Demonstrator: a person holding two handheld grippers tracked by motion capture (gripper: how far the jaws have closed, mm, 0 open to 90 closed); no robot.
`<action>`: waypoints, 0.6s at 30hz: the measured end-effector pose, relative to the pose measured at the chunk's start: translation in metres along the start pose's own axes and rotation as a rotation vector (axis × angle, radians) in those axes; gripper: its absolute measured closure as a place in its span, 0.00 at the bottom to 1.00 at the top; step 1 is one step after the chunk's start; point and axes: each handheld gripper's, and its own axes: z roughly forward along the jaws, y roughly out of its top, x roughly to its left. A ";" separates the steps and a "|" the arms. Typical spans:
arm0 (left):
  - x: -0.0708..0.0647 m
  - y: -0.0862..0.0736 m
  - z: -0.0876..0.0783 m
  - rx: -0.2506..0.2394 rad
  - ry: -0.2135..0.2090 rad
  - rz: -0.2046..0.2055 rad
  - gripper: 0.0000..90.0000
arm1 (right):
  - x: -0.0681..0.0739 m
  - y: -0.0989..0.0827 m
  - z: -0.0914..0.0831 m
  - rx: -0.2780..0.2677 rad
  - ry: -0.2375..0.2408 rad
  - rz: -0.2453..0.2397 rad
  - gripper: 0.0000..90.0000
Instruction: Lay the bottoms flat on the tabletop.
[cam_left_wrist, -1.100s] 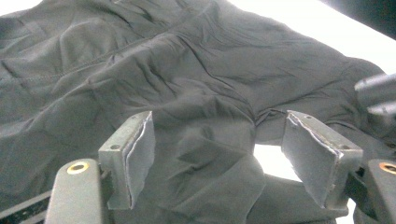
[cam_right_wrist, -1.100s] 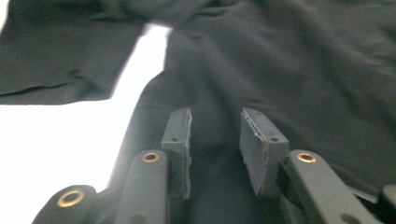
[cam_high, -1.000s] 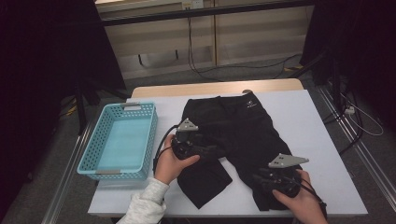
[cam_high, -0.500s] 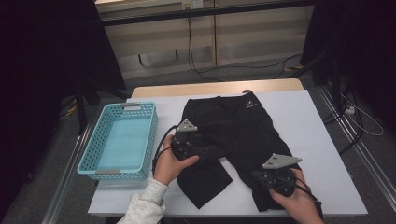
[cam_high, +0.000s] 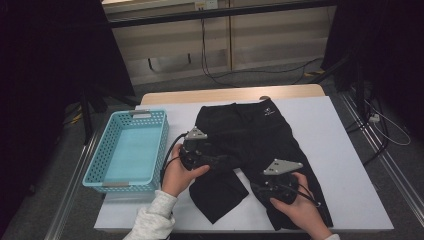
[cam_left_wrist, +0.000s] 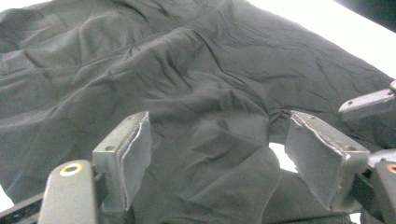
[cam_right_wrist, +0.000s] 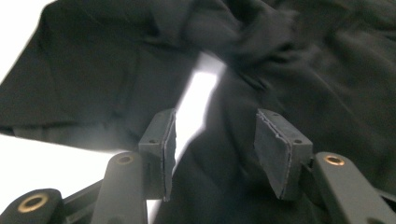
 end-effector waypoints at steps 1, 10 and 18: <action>0.000 0.000 -0.001 0.003 -0.001 0.001 0.25 | 0.003 0.003 0.004 -0.004 0.008 -0.002 0.55; 0.007 -0.005 -0.009 -0.001 0.032 -0.001 0.25 | 0.025 0.025 0.042 0.036 0.068 -0.064 0.67; 0.021 -0.010 -0.021 -0.022 0.091 -0.046 0.24 | 0.028 0.027 0.055 0.078 0.135 -0.054 0.95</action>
